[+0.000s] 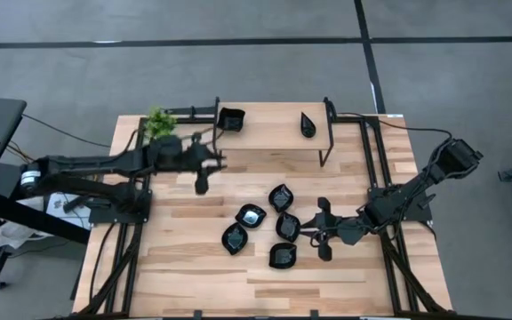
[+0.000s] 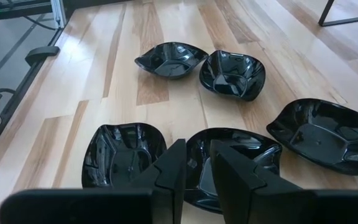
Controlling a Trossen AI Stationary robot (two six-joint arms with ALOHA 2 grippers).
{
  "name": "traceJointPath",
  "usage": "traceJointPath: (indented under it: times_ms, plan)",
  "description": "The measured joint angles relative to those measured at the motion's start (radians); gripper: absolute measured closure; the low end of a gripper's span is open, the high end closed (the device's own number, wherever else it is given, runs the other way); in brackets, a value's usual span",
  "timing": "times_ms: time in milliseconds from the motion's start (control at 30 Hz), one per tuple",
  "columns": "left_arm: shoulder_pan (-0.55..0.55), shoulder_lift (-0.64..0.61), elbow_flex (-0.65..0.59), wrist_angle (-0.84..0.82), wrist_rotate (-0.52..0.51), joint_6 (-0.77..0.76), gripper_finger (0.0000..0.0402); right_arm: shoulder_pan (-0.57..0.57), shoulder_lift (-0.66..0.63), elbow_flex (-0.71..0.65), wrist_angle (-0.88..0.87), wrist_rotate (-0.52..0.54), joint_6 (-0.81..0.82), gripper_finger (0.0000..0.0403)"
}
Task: Pick & Place Mini shaped plates
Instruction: Put the black leaf shaped plate on the shelf
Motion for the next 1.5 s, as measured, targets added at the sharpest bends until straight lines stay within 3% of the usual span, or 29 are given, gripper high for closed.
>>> traceJointPath:
  times_ms: [133,367,500,600,700,1000,1500]
  plan:
    - [-0.118,-0.038,-0.179,0.239,-0.001,-0.117,0.0281,-0.001,0.000,0.000,0.003,0.009,0.043,0.0333]
    - [-0.294,-0.001,-0.484,0.821,-0.007,-0.308,0.0285,-0.003,0.000,0.000,0.043,0.081,0.128,0.0333]
    - [-0.444,0.051,-0.563,1.035,-0.125,-0.363,0.0285,-0.004,0.000,0.000,0.046,0.061,0.128,0.0333]
    - [-0.537,0.091,-0.565,1.055,-0.302,-0.348,0.0285,-0.011,0.001,0.000,0.048,-0.007,0.154,0.0333]
    - [-0.569,0.132,-0.550,1.058,-0.380,-0.308,0.0285,-0.002,0.042,0.014,0.047,-0.028,0.188,0.0333]
    - [-0.558,0.210,-0.518,1.065,-0.389,-0.300,0.0285,-0.013,0.212,0.146,-0.074,-0.026,0.183,0.0333]
    - [-0.558,0.210,-0.515,1.082,-0.388,-0.301,0.0285,-0.215,0.123,0.211,-0.383,-0.024,0.153,0.0333]
